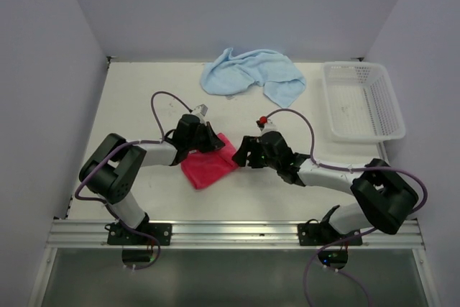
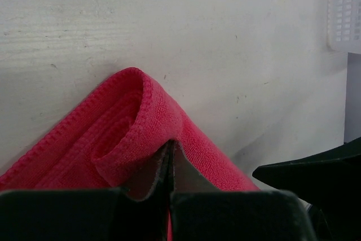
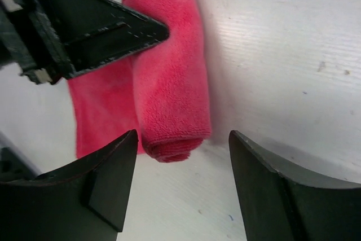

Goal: Roll the towels
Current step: Roll the towel

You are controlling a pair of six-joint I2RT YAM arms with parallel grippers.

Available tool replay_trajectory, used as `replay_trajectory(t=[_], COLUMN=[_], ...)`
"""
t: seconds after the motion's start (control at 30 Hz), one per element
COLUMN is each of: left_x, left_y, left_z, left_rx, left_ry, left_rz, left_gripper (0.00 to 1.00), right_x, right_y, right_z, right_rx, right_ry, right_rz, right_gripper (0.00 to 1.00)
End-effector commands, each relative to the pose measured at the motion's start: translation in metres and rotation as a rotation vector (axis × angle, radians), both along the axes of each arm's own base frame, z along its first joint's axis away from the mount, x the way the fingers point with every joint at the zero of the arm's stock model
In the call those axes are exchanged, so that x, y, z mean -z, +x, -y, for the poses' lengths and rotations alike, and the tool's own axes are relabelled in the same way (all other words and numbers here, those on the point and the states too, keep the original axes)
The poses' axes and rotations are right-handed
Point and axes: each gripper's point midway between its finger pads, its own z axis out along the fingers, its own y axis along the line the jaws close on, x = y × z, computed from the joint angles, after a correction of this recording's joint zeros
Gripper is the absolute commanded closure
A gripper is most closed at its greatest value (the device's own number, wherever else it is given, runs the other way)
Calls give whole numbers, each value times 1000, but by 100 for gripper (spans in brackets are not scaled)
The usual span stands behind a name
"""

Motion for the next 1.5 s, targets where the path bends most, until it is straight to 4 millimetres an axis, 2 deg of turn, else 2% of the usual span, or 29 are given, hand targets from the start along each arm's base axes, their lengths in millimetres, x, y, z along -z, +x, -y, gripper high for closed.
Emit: replay_trajectory(t=[0.0,0.03,0.13,0.27,0.37,0.47,0.8,0.97,1.23,1.37,1.47], left_x=[38,38,38,35,34,33,33,37,39,38,35], left_y=[-10,-10,-10,-10,-10,-10,-11,-12,-15,-16,-15], left_z=[-30,-30,-31,-32,-33,-33,-31,-35,-35,-35,-34], left_rx=[-39,-39,-39,-38,-42,-40,-47,-60,-59,-59,-61], left_ry=[135,137,140,140,141,135,119,127,122,121,113], left_rz=[-76,-74,-74,-70,-68,-68,-69,-72,-77,-76,-69], left_gripper=[100,100,100,100,100,100,100,100,100,100,100], right_x=[-51,-59,-64,-53,-42,-31,-1,5,32,37,30], right_y=[0,0,5,16,20,21,9,2,-3,-3,-1], right_z=[-31,-34,-31,-17,-11,-10,-24,-32,-24,-16,-15], right_rx=[-85,-92,-72,0,30,37,-23,-56,-43,-31,-36], right_ry=[311,361,403,408,407,401,427,440,287,158,45], right_rz=[18,25,10,-24,-58,-91,-198,-225,-240,-202,-127], right_gripper=[29,28,27,33,42,45,43,42,41,49,69])
